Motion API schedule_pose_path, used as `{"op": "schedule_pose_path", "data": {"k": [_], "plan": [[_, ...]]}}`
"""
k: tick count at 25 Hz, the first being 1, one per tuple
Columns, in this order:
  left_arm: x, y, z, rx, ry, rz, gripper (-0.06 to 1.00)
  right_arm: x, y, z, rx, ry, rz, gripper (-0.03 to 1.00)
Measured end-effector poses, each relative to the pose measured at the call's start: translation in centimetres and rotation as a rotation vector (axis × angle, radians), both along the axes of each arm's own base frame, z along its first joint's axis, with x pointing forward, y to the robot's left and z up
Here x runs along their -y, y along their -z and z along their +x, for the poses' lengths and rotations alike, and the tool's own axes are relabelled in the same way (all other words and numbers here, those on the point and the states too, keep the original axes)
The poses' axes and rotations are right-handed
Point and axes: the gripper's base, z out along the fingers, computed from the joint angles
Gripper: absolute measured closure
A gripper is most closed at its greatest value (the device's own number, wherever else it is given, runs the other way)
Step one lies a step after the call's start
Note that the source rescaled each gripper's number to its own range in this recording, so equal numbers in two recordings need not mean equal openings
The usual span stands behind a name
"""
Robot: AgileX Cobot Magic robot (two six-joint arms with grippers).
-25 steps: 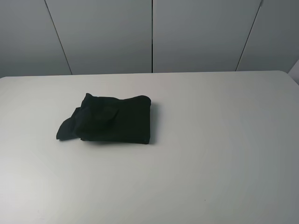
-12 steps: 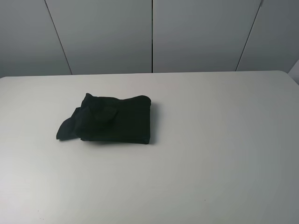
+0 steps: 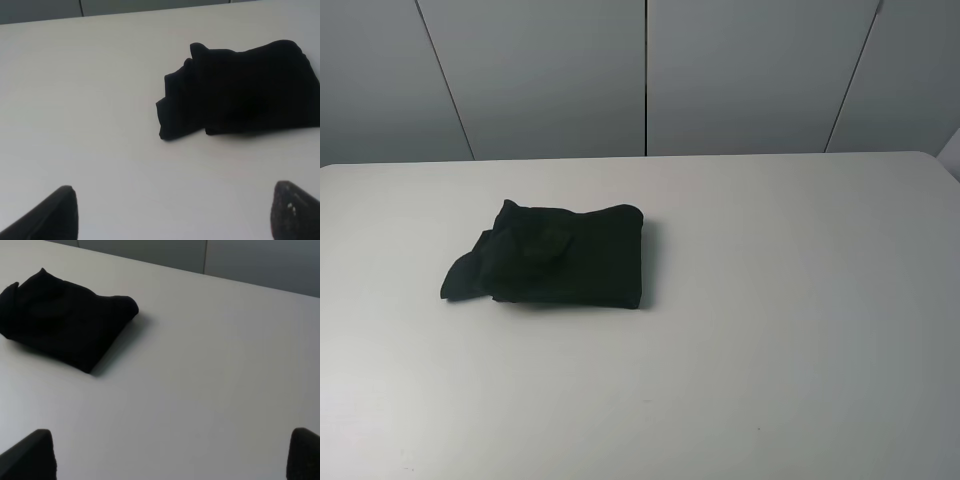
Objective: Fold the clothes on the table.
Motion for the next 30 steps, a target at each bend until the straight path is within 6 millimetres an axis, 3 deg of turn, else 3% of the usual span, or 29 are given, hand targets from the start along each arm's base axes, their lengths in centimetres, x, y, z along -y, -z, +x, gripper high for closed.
{"op": "schedule_pose_path", "data": {"k": [8,30], "plan": [[0.08,0.00,0.03,0.000,-0.099,0.000,-0.06,-0.20,-0.01,0.30,0.002,0.247,0.002,-0.03],[0.11,0.00,0.03,0.008,-0.069,0.054,-0.06,-0.20,-0.01,0.27,0.004,0.251,0.002,-0.03]]}}
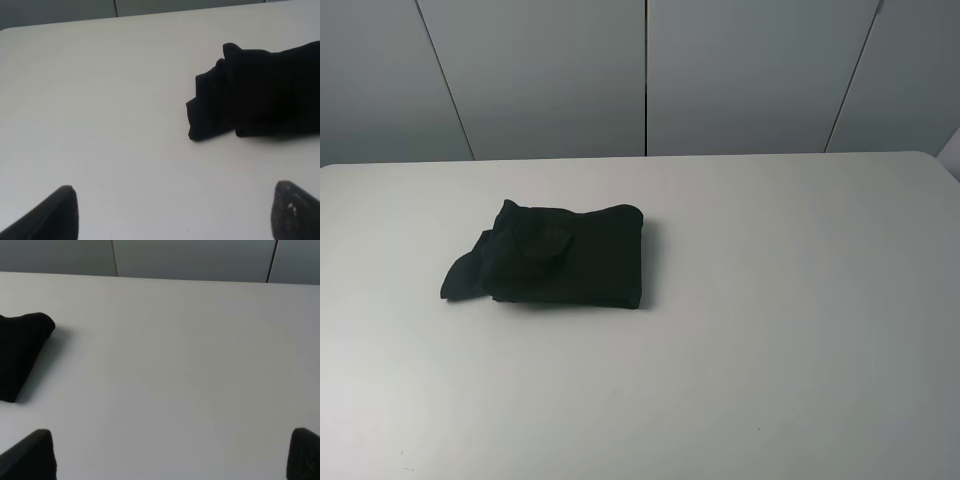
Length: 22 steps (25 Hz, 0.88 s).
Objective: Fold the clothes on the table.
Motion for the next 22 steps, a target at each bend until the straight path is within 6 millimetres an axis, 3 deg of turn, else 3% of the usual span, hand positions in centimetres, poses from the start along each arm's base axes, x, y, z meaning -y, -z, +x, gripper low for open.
{"op": "schedule_pose_path", "data": {"k": [22], "plan": [[0.07,0.00,0.00,0.000,0.006,-0.005,-0.06,0.00,0.00,0.00,0.000,0.000,0.000,-0.03]]}}
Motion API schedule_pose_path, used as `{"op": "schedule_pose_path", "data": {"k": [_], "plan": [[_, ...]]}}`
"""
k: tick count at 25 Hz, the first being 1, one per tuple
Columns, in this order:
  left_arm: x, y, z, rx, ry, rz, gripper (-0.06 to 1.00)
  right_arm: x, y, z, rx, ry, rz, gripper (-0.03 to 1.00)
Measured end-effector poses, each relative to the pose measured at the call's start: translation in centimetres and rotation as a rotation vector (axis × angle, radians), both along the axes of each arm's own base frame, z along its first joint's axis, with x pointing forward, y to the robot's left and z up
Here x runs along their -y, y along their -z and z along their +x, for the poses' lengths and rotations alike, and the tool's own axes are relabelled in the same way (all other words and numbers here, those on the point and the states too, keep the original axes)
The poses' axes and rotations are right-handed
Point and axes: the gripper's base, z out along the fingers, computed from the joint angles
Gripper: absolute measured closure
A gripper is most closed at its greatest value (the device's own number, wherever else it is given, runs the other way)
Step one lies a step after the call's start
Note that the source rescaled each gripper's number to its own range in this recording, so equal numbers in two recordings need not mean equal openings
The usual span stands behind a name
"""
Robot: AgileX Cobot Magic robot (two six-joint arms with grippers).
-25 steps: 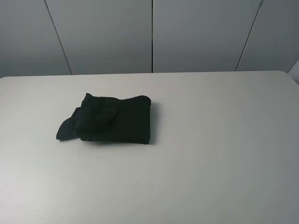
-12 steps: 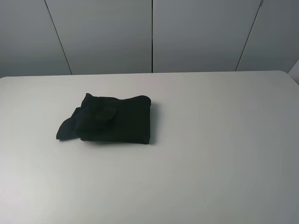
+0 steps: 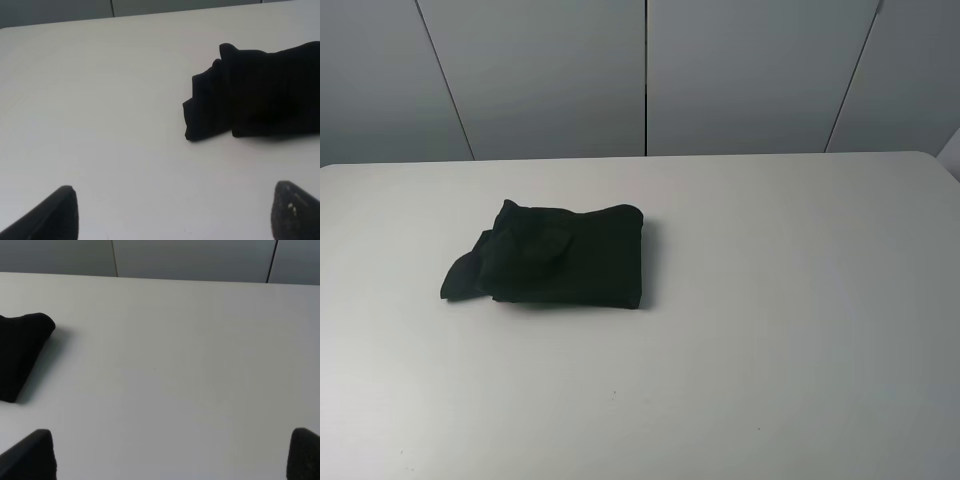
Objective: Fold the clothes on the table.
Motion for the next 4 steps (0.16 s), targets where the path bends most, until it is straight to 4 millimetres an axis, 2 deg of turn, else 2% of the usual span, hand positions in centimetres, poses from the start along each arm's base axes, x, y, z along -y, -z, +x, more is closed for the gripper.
{"op": "schedule_pose_path", "data": {"k": [4], "plan": [[0.01,0.00,0.00,0.000,0.001,-0.001,-0.06,0.00,0.00,0.00,0.000,0.000,0.000,-0.03]]}}
